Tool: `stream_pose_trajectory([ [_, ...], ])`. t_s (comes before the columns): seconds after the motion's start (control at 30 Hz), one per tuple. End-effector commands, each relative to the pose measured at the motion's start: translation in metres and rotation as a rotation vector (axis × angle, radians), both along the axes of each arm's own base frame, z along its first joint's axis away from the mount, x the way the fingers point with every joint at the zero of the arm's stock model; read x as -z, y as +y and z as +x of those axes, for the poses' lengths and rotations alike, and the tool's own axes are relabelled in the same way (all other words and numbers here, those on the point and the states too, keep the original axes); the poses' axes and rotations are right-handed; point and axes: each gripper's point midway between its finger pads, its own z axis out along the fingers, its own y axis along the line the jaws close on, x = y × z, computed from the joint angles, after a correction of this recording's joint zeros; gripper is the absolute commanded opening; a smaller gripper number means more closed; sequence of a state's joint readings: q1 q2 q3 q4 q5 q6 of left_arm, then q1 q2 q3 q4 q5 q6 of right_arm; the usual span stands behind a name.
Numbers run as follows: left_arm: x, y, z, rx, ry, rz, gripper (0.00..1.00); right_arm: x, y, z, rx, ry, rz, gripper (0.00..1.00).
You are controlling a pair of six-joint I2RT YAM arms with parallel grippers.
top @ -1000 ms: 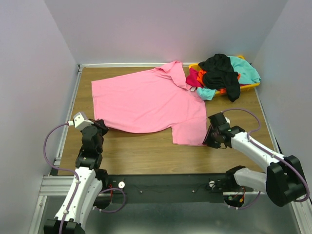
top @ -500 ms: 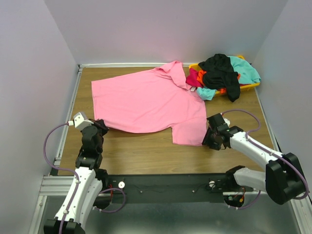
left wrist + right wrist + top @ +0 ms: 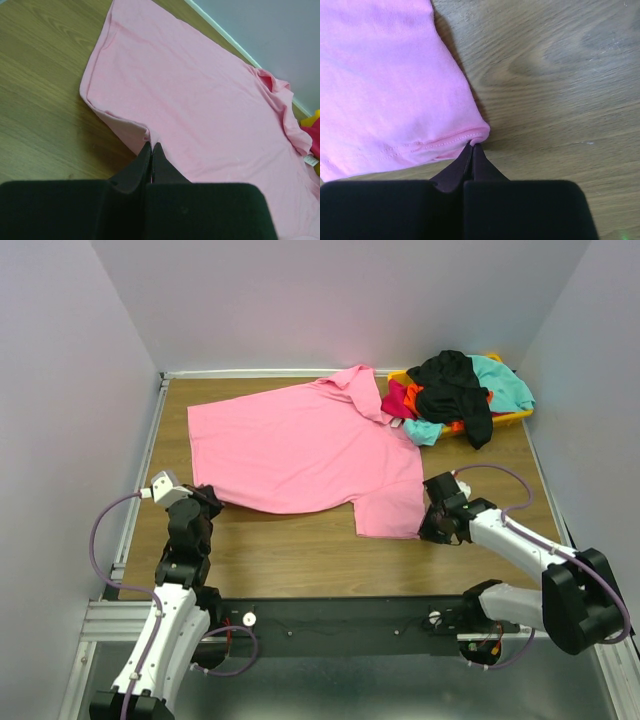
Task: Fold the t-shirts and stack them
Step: Fold the tshirt
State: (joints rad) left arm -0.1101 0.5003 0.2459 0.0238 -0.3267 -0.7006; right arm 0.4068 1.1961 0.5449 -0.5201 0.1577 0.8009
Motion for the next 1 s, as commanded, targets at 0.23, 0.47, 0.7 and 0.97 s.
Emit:
stream_pose_trajectory([
  [0.23,-0.027,-0.002,-0.004,0.016,-0.088,0.0,0.0,-0.047,-0.001,0.022,-0.01,-0.162,-0.009,0.01],
  [0.47,-0.031,-0.003,-0.011,0.003,-0.095,-0.027,0.0,-0.087,-0.004,0.031,-0.013,-0.265,-0.006,0.0],
  [0.7,-0.044,-0.01,-0.023,-0.013,-0.114,-0.078,0.0,-0.099,-0.007,0.027,-0.024,-0.295,-0.005,0.0],
  [0.97,-0.049,-0.021,-0.037,0.007,-0.116,-0.158,0.0,-0.125,-0.003,0.022,-0.047,-0.363,0.046,0.01],
])
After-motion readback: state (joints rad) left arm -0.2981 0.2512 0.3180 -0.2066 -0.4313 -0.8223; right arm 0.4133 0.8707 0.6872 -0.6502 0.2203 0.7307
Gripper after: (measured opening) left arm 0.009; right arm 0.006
